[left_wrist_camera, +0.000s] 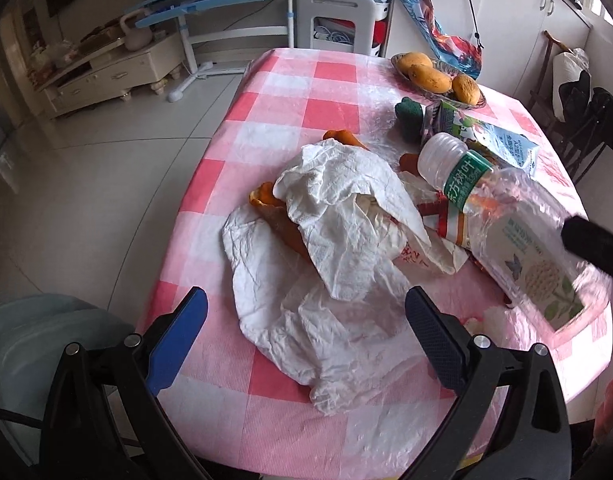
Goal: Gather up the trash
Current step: 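Grasp the clear bottle with the right gripper while the left gripper grasps a white plastic bag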
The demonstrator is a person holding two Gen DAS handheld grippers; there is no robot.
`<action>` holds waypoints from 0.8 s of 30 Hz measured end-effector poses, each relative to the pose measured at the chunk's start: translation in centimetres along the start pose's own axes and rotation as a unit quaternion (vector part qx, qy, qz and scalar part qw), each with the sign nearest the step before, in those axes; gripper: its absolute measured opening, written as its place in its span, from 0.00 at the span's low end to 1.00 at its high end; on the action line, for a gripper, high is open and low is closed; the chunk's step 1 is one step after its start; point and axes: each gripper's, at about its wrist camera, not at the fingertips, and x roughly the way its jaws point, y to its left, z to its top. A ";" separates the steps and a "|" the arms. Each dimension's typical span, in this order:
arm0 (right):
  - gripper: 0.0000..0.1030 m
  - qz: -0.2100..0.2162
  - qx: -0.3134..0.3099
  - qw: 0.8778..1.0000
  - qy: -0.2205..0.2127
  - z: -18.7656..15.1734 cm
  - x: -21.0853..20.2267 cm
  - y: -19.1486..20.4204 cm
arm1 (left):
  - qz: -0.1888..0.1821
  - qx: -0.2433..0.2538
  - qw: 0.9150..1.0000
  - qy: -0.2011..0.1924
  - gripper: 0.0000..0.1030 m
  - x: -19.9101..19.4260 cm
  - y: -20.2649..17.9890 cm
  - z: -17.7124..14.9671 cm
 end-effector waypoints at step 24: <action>0.54 0.066 0.067 0.996 -0.007 -1.0 -0.2 -1.9 | -0.011 -0.046 0.999 -0.016 0.29 2.5 1.1 5.9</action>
